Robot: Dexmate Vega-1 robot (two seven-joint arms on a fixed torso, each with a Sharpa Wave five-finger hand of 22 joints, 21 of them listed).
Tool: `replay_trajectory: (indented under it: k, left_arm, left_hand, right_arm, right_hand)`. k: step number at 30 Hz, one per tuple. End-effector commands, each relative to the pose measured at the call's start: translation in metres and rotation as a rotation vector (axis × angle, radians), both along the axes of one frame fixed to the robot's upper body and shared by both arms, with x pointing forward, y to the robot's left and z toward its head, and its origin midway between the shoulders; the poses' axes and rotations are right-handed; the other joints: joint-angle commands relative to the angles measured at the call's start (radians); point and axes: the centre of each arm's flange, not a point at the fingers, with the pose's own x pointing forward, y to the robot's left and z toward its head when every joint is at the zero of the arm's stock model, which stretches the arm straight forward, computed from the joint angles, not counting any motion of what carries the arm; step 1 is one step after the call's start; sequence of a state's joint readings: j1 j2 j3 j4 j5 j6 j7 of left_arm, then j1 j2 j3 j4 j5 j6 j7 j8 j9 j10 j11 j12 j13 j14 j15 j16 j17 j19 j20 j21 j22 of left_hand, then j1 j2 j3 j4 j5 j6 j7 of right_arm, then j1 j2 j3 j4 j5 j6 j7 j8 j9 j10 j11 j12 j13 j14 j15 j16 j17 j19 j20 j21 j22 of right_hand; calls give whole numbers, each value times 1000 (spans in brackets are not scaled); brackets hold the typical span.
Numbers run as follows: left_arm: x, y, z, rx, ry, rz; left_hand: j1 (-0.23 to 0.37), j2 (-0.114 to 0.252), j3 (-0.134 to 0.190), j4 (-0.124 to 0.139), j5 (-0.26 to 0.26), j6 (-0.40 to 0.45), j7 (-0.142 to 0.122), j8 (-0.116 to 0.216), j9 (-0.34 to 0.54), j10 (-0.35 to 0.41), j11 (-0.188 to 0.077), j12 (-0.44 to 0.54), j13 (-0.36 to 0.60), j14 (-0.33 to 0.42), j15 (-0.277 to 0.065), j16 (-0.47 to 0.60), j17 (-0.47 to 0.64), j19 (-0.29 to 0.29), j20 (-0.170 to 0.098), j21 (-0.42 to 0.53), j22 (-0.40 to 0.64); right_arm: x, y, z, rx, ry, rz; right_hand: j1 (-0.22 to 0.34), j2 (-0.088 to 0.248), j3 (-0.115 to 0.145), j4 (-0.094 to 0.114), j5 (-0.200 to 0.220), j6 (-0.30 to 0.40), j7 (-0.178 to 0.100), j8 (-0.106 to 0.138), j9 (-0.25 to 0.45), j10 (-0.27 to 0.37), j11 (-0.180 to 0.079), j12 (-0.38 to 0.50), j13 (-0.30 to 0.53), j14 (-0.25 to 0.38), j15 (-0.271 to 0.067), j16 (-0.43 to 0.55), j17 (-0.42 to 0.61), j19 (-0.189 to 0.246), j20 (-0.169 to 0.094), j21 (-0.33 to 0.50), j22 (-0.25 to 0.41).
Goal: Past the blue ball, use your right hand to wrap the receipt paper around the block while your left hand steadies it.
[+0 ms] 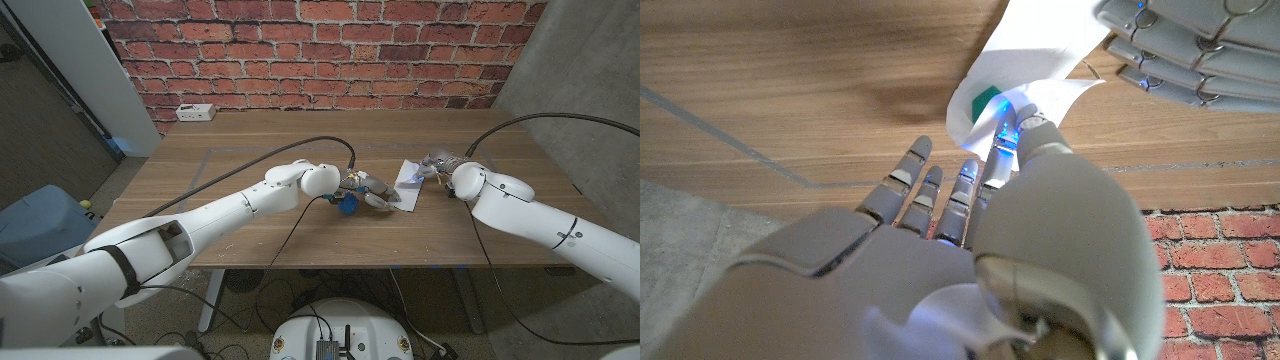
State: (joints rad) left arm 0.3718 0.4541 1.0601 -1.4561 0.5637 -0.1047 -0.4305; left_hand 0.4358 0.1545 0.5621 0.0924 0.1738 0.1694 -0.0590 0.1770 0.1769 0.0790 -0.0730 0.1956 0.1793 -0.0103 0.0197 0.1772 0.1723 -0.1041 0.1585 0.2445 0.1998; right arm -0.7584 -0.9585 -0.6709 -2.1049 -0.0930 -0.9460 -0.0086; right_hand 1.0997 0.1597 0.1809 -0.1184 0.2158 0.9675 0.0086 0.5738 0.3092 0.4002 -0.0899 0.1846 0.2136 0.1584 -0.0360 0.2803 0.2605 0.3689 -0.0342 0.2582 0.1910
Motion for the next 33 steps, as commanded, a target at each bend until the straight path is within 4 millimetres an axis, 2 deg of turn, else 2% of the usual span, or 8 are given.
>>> replay_trajectory:
  k: [1,14,16,21,24,26,29,33]
  left_arm:
    - [2,2,2,-10,-1,-2]
    - [-4,11,11,-108,-64,-35]
    - [-7,15,13,-160,-105,-57]
    - [-15,24,13,-276,-194,-110]
    - [-17,28,13,-316,-211,-138]
    - [-17,29,13,-324,-214,-142]
    - [-15,29,14,-295,-198,-130]
    - [-11,27,15,-253,-163,-111]
  left_hand:
    - [-9,-1,0,-2,6,-4,3,4,2,-1,-4,2,5,-1,-4,2,0,-2,7,-4,2]
    - [-17,-6,-4,-5,5,6,1,9,2,14,3,8,5,24,-2,10,0,5,8,-1,2]
    - [-28,-17,-10,-10,3,46,0,20,2,58,12,22,5,59,-4,17,1,27,8,7,2]
    - [-54,-32,-18,-30,3,161,-1,35,2,216,38,62,12,223,-15,45,5,111,2,35,0]
    - [-58,-42,-20,-45,3,220,10,45,4,267,40,74,15,265,-23,48,6,141,5,45,1]
    - [-57,-44,-20,-49,3,224,9,45,5,271,41,75,16,271,-24,48,6,148,4,47,1]
    - [-55,-53,-20,-63,4,186,-13,24,6,246,40,60,17,270,-25,39,7,148,7,46,1]
    - [-80,-68,-35,-66,2,125,-17,3,7,187,20,29,19,216,-7,14,13,101,9,26,3]
  right_arm:
    - [11,3,-7,0,89,-2]
    - [18,4,-13,-10,115,-21]
    - [18,5,-13,-10,115,-25]
    - [17,7,-14,-5,105,-21]
    - [16,9,-14,-3,87,-14]
    - [14,10,-14,3,75,-8]
    - [13,11,-12,6,60,4]
    - [10,11,-11,26,36,19]
  right_hand:
    - [16,-2,-4,-1,5,0,-9,6,2,-15,9,-1,2,-16,-92,-10,1,-13,0,-8,2]
    - [19,-3,-9,-1,7,9,-17,3,-8,-37,8,3,-2,-36,-75,-21,-5,-26,3,-13,2]
    - [20,-3,-9,-1,7,10,-17,3,-9,-37,5,3,-2,-37,-75,-22,-6,-26,3,-13,2]
    - [21,-4,-11,-1,8,13,-16,2,-13,-37,6,6,-3,-36,-73,-22,-8,-26,4,-12,2]
    - [22,-3,-11,-2,8,14,-17,1,-15,-35,7,8,-4,-35,-72,-22,-9,-26,5,-13,2]
    - [23,-3,-11,-2,8,15,-18,0,-17,-33,8,9,-4,-34,-72,-22,-10,-25,7,-12,2]
    - [25,-4,-12,-3,8,18,-17,0,-19,-31,5,11,-5,-31,-71,-21,-11,-25,9,-12,1]
    - [25,-6,-14,-4,8,19,-21,-1,-21,-27,3,13,-5,-28,-71,-21,-12,-24,10,-12,1]
